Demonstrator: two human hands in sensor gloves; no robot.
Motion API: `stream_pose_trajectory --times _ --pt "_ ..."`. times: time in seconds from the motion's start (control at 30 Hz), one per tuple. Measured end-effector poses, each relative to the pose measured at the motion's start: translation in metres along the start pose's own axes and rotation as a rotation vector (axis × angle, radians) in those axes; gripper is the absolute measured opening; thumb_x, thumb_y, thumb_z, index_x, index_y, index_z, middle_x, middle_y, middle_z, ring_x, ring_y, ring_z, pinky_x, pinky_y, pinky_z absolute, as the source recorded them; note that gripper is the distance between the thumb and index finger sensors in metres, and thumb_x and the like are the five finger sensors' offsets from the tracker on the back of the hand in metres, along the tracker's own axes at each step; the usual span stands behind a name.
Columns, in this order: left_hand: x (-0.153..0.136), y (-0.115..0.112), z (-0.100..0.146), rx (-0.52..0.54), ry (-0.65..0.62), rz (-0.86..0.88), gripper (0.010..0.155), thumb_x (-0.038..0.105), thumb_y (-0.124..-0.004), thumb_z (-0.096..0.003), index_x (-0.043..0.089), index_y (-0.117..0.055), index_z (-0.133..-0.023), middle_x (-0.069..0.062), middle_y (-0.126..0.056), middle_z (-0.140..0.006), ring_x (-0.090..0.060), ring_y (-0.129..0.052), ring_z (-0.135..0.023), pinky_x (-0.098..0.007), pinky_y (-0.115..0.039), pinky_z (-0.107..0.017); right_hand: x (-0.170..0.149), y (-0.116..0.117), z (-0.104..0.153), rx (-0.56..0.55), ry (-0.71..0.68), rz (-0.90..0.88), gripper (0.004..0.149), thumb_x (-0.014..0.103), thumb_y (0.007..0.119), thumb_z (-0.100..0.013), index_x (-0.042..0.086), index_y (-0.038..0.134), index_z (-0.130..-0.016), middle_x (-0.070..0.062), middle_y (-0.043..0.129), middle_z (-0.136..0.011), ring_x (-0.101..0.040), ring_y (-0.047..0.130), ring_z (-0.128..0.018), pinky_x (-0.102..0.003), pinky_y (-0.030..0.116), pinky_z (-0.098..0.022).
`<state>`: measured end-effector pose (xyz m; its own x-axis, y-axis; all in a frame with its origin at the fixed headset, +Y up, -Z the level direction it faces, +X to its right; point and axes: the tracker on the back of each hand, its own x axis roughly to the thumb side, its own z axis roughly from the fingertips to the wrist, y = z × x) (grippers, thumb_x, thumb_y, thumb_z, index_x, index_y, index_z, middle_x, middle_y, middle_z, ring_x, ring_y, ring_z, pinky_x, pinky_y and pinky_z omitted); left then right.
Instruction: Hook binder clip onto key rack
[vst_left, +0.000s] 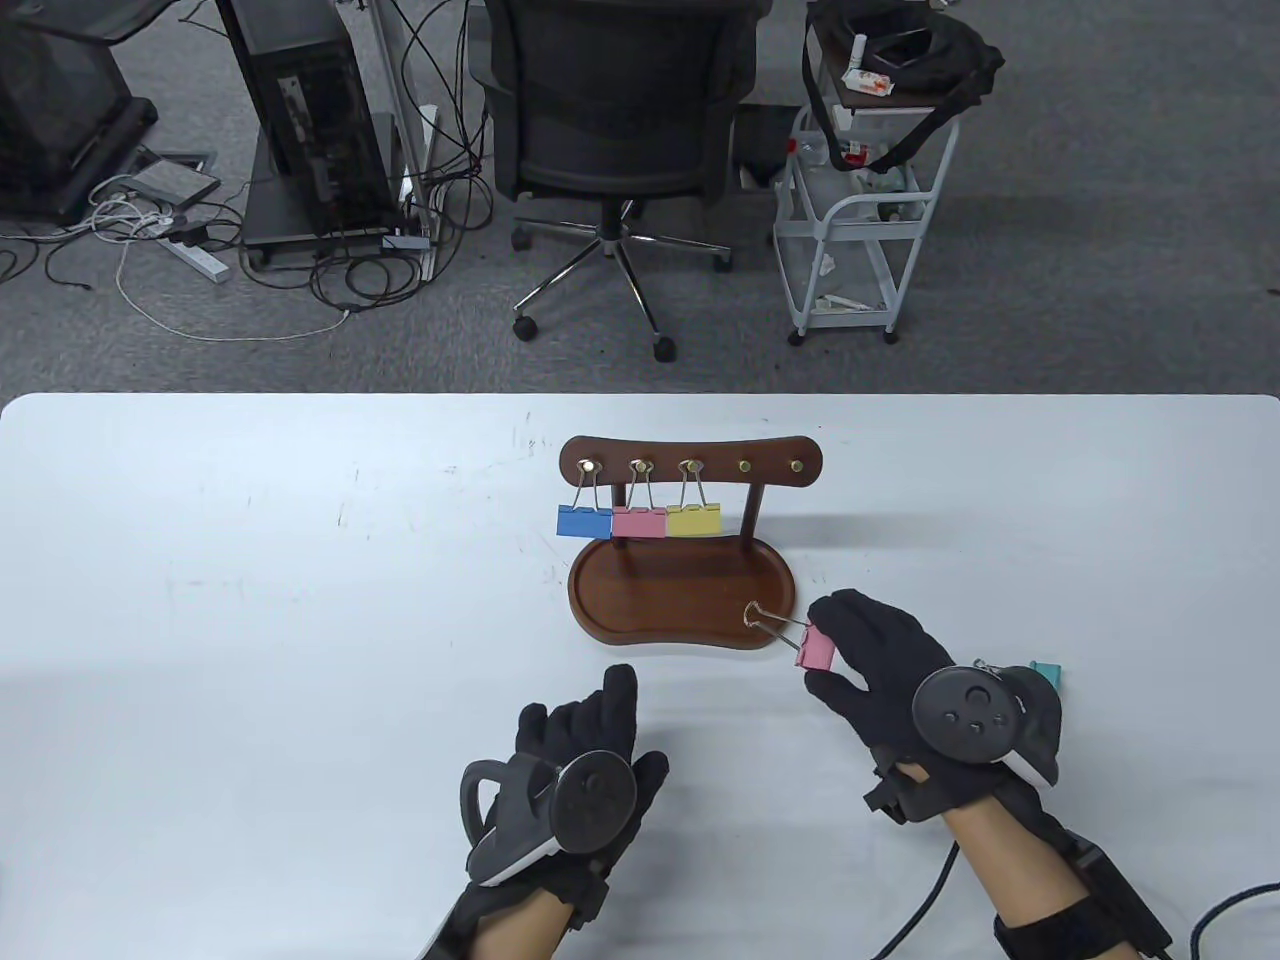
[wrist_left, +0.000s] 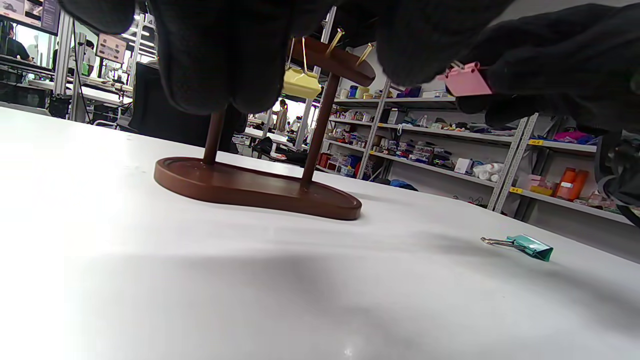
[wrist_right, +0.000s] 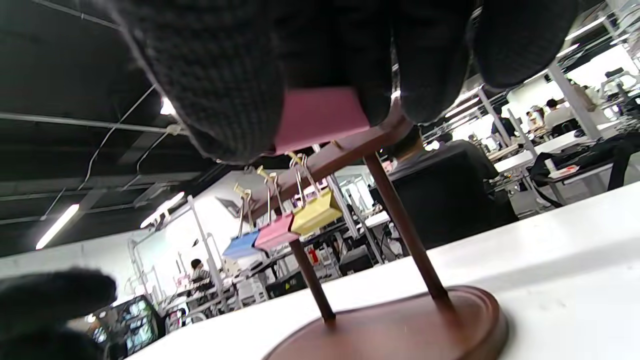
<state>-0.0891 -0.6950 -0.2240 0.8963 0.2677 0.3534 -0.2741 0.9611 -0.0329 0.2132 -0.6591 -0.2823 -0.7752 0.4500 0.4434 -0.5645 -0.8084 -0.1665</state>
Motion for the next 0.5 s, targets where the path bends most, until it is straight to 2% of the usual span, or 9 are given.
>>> stream_pose_trajectory --times 0.27,0.5 --pt "0.000 0.001 0.000 0.003 0.004 -0.001 0.084 0.044 -0.078 -0.0577 -0.003 -0.042 -0.118 -0.028 -0.076 -0.107 -0.057 -0.081 -0.092 -0.080 -0.049 -0.069 0.003 -0.010 -0.006 -0.147 0.096 -0.023 0.070 0.042 0.091 -0.044 0.007 0.077 -0.104 -0.023 0.076 -0.106 -0.051 0.078 -0.087 -0.066 0.066 -0.060" --pt "0.000 0.000 -0.001 -0.001 0.007 0.000 0.084 0.044 -0.078 -0.0576 -0.003 -0.042 -0.118 -0.028 -0.076 -0.107 -0.057 -0.081 -0.091 -0.080 -0.049 -0.069 0.005 -0.013 -0.026 -0.241 0.199 -0.052 0.070 0.043 0.090 -0.046 0.004 0.077 -0.103 -0.026 0.075 -0.104 -0.053 0.077 -0.086 -0.066 0.066 -0.059"
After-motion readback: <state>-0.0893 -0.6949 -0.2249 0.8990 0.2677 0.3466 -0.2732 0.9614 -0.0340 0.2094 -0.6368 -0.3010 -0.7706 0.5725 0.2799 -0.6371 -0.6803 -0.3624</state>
